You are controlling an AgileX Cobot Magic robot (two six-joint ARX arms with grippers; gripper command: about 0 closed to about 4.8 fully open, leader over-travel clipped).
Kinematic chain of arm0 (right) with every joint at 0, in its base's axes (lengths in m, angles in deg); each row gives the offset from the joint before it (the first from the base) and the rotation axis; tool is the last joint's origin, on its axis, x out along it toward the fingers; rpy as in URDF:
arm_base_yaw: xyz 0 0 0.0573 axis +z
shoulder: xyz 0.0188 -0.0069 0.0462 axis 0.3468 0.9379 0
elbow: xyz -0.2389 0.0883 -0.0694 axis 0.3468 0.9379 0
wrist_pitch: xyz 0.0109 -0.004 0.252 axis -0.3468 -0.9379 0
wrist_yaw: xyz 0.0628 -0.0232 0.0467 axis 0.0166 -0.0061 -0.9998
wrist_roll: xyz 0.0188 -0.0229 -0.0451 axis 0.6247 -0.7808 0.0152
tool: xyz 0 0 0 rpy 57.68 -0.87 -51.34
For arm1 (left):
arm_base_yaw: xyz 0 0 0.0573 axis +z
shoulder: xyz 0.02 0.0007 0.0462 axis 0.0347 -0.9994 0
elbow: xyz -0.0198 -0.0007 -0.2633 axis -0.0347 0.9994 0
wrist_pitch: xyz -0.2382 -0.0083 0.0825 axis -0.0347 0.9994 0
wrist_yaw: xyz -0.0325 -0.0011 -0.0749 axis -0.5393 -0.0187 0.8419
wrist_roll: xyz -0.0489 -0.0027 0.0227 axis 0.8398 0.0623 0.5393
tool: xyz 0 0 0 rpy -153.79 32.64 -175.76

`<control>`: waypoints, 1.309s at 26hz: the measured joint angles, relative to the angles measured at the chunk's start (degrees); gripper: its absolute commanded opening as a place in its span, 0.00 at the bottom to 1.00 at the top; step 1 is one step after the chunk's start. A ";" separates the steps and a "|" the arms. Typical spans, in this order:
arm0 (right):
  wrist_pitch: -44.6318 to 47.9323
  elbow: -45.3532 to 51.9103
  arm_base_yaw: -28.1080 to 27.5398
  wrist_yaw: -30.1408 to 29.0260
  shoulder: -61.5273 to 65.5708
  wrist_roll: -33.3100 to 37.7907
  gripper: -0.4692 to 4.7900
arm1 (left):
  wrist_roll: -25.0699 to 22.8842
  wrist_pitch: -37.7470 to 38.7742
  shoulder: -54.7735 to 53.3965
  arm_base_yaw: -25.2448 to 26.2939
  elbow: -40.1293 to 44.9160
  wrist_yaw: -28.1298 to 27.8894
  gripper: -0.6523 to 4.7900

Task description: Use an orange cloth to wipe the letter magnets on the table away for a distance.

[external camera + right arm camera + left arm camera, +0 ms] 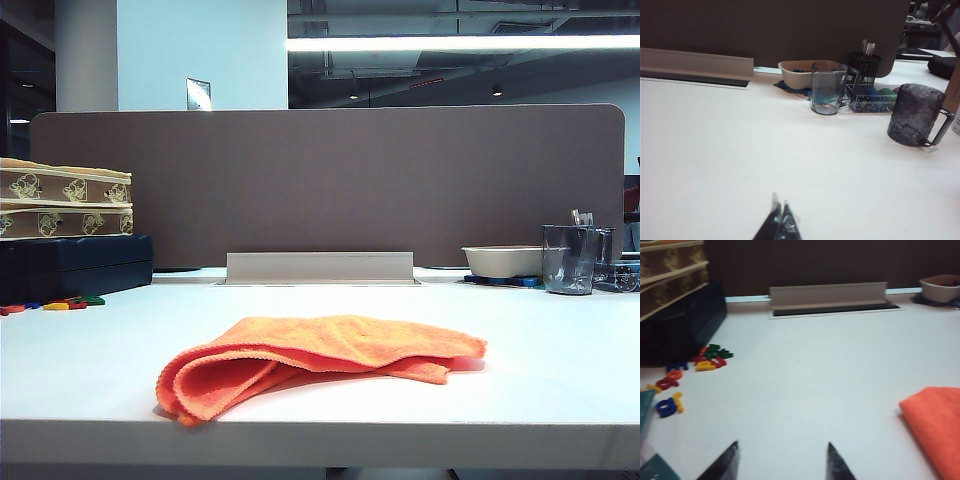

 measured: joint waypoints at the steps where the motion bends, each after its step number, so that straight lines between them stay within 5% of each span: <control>1: 0.00 0.00 0.00 0.00 0.00 0.00 0.08 | 0.02 0.00 0.00 0.50 0.00 -0.09 0.51; 18: 0.00 0.00 0.00 0.00 0.00 0.00 0.08 | 2.12 0.35 0.00 16.41 0.00 1.20 0.51; 34: 0.00 0.00 0.00 0.00 0.00 0.00 0.08 | 2.58 0.87 0.00 16.76 0.00 2.32 0.51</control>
